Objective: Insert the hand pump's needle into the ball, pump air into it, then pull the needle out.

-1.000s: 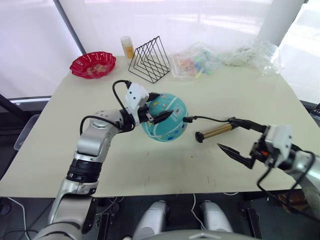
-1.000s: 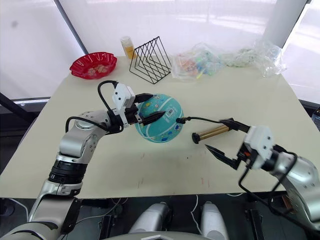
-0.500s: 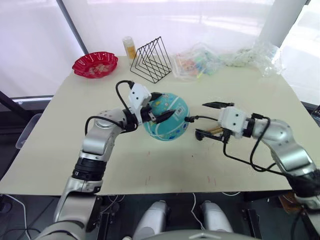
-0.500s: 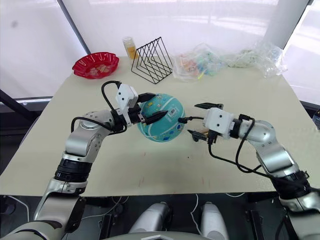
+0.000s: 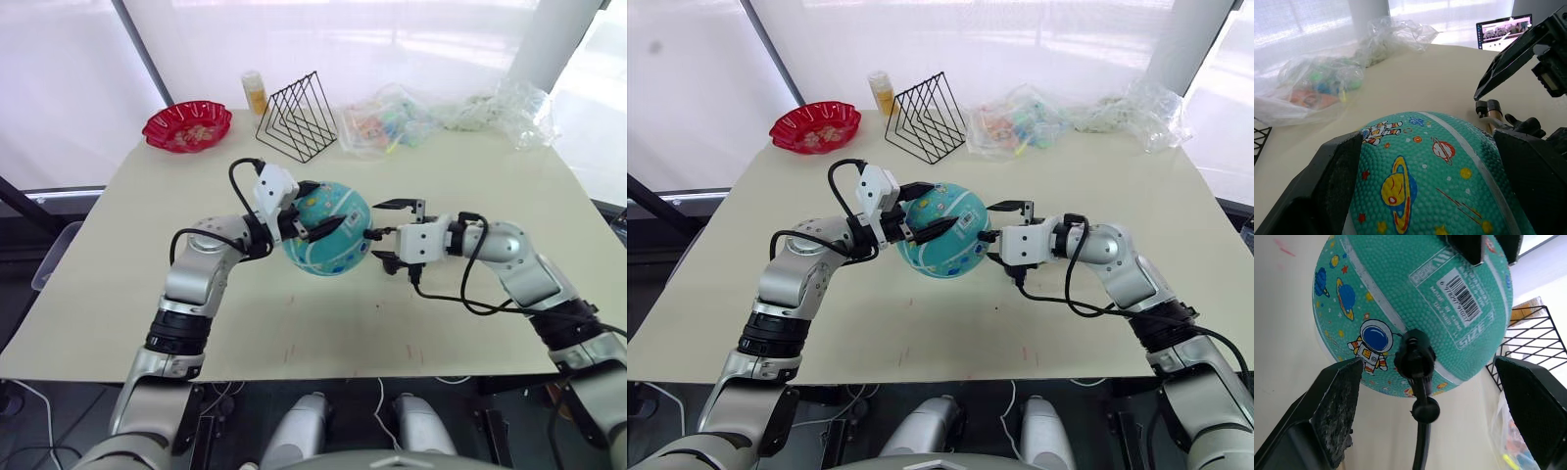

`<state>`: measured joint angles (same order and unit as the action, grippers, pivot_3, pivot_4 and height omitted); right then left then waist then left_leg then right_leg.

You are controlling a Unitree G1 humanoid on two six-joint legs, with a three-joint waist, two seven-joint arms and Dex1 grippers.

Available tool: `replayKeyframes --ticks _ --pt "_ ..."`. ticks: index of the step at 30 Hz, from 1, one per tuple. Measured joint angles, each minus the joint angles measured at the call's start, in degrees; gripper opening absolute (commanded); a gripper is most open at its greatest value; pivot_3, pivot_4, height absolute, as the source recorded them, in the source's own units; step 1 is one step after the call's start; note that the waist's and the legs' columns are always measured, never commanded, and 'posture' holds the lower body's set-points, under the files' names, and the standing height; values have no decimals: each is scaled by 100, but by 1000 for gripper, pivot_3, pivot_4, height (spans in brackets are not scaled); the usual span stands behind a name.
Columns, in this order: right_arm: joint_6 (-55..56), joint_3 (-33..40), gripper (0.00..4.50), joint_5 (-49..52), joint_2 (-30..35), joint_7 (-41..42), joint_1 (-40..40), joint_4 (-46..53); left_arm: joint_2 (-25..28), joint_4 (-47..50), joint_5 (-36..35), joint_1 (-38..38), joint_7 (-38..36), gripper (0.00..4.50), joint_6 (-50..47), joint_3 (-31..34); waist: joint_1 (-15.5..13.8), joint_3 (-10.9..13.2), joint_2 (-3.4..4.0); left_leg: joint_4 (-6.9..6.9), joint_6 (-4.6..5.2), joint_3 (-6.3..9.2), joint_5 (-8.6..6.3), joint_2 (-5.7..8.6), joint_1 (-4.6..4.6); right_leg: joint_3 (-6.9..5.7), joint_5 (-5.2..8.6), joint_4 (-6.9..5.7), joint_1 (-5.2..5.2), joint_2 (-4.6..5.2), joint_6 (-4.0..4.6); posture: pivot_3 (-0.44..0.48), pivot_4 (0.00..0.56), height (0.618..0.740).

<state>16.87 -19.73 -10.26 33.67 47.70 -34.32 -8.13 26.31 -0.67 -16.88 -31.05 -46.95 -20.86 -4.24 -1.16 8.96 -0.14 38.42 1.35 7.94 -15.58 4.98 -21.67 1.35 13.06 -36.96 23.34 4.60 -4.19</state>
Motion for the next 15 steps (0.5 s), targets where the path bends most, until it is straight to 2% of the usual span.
replayKeyframes --ticks 1,5,6,7,8,15 --pt "28 0 3534 -15 -38 -2 -2 -29 -2 0 0 0 0 4500 0 2 0 0 0 0 0 0 0 0 0 0 0 0 0 0 0 0 150 740" --pt "173 1 1492 -81 -64 -1 -62 -146 -20 0 0 16 0 4500 0 20 0 0 0 0 0 0 0 1 0 0 0 0 0 0 1 0 150 740" --pt "191 1 1284 -81 -69 4 -62 -153 -21 2 0 23 0 4500 0 24 1 0 0 0 0 1 0 1 0 0 0 0 0 0 1 0 150 740" --pt "218 -1 728 -82 -82 25 -61 -176 -20 2 0 28 1 4500 0 42 4 0 0 0 0 1 0 0 1 0 0 0 0 -1 1 0 150 740" --pt "220 3 360 -86 -93 28 -59 -202 -13 1 -1 39 1 4500 0 55 8 0 0 0 0 1 0 1 0 0 -1 0 0 -1 1 0 150 740" --pt "178 88 372 -15 -173 52 30 -200 -98 12 45 66 107 4500 -10 61 7 -1 1 -1 0 1 0 0 1 0 -1 0 -1 0 2 0 150 740"
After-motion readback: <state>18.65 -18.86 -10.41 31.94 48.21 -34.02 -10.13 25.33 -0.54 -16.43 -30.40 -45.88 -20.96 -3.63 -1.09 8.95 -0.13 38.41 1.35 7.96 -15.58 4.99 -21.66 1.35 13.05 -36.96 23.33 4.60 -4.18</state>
